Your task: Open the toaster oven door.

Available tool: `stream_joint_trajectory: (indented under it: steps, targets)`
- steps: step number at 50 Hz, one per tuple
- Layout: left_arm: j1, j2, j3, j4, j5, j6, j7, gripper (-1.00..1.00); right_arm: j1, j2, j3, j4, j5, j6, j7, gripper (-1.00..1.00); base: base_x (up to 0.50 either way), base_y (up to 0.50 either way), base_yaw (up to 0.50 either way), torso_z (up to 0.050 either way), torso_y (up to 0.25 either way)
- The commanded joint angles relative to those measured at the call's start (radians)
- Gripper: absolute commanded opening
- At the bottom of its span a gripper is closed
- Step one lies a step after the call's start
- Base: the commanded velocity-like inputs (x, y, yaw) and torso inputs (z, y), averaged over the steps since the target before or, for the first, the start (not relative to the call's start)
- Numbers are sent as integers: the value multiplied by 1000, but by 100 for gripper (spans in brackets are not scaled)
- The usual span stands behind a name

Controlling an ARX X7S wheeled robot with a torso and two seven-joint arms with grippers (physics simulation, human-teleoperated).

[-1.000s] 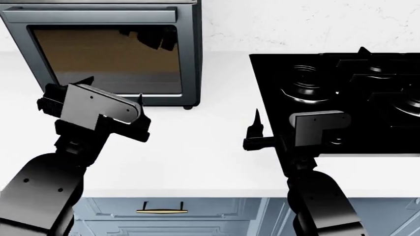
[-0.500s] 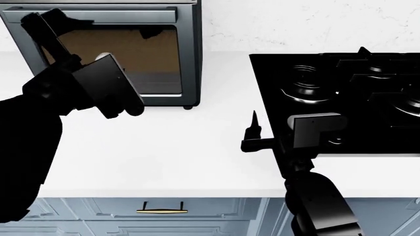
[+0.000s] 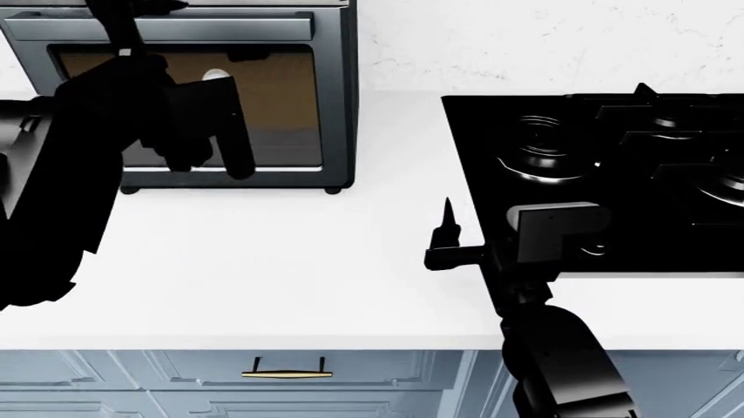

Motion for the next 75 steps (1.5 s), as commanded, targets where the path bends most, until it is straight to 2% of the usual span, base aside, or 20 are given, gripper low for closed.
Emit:
stream_joint_trajectory:
  steps: [1, 41, 52, 53, 75]
  targets:
    - [-63, 55, 69, -141, 44, 99, 5, 100, 7, 3, -7, 15, 7, -7, 2, 100, 0, 0, 0, 0, 0]
    - [-134, 242, 116, -521, 36, 292, -80, 100, 29, 20, -26, 43, 22, -11, 24, 100, 0, 0, 0, 0, 0]
    - [-135, 265, 125, -580, 35, 325, -97, 100, 32, 23, -30, 63, 25, -24, 26, 100, 0, 0, 0, 0, 0]
    - [-136, 264, 125, -580, 36, 328, -98, -100, 33, 23, -31, 65, 25, -26, 25, 100, 0, 0, 0, 0, 0]
    - [-111, 195, 136, -475, 58, 354, -106, -100, 34, 23, -45, 91, 34, -45, 29, 100, 0, 0, 0, 0, 0]
